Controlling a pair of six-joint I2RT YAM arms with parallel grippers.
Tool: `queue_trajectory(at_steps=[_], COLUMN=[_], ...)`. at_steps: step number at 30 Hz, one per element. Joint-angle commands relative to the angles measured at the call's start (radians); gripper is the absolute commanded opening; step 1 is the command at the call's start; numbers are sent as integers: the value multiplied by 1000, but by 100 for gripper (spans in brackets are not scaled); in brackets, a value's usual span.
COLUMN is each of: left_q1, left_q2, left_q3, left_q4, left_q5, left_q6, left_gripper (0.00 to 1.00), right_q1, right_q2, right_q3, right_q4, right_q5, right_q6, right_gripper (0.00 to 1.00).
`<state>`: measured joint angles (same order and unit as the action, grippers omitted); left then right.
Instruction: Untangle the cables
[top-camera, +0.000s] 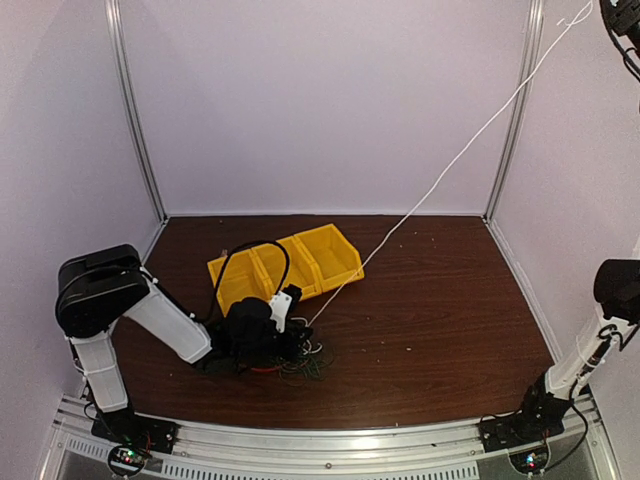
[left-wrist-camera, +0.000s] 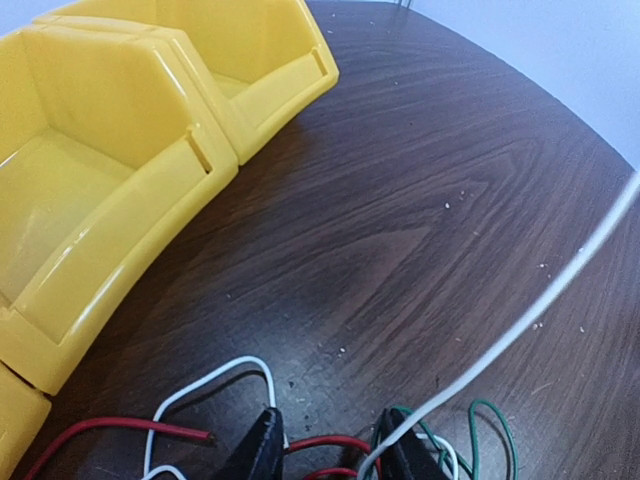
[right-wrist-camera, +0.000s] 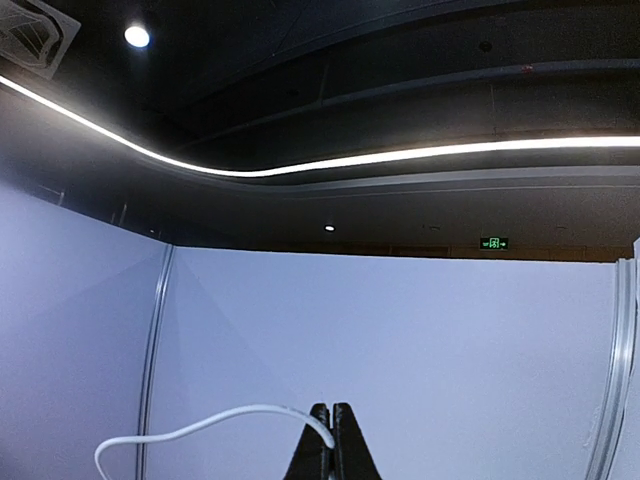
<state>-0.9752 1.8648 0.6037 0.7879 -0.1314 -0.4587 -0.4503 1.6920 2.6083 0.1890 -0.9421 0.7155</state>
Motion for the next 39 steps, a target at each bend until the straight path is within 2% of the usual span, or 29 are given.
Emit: queue_trajectory(at_steps=[1,4,7,9,11,13,15,18,26,30,32,34,39], left_q1=[0,0,-5,-17,-23,-23,-23,-23,-22,-23,-23,-23,-23], left_q2=[-10,-34,-75,-104,-120,-128,-136,-155,-188,-195,-192,-186,-227], left_q3=[-15,-39,-48,-33,4,20,25,35,54,63,80,90,56], left_q4=[-92,-86,-79,-97,-143,-177,-187,-209,-264,-325,-365,-399,-405], left_q5=[-32,-37,-12,-20,-35,-48,-47,-41,-36,-68,-67,-69,-79], left_q6=[-2,-1,7,19,27,29,31,32,47,16,11,-1,-23], left_gripper=[34,34,30,30,30,30,30,30,30,31,31,31,31], right_q1=[-12,-11,-10,-1,21,53,101,180,228,254,254,254,247], right_q2=[16,4,-26,-65,-130,-171,-214,-280,-369,-337,-307,-284,-298], right_q3=[-26,-82,-250,-398,-552,-667,-765,-924,-1431,-1541,-1545,-1521,-1388], right_q4=[18,16,116,125,31,-201,-419,-584,-616,-712,-786,-886,-1157], right_q5=[31,2,-85,-134,-156,-137,-63,51,257,414,476,514,463], right_q6=[10,-7,50,14,-121,-389,-665,-951,-1211,-1331,-1359,-1388,-1450], right_gripper=[0,0,0,0,0,0,0,0,0,0,10,25,61])
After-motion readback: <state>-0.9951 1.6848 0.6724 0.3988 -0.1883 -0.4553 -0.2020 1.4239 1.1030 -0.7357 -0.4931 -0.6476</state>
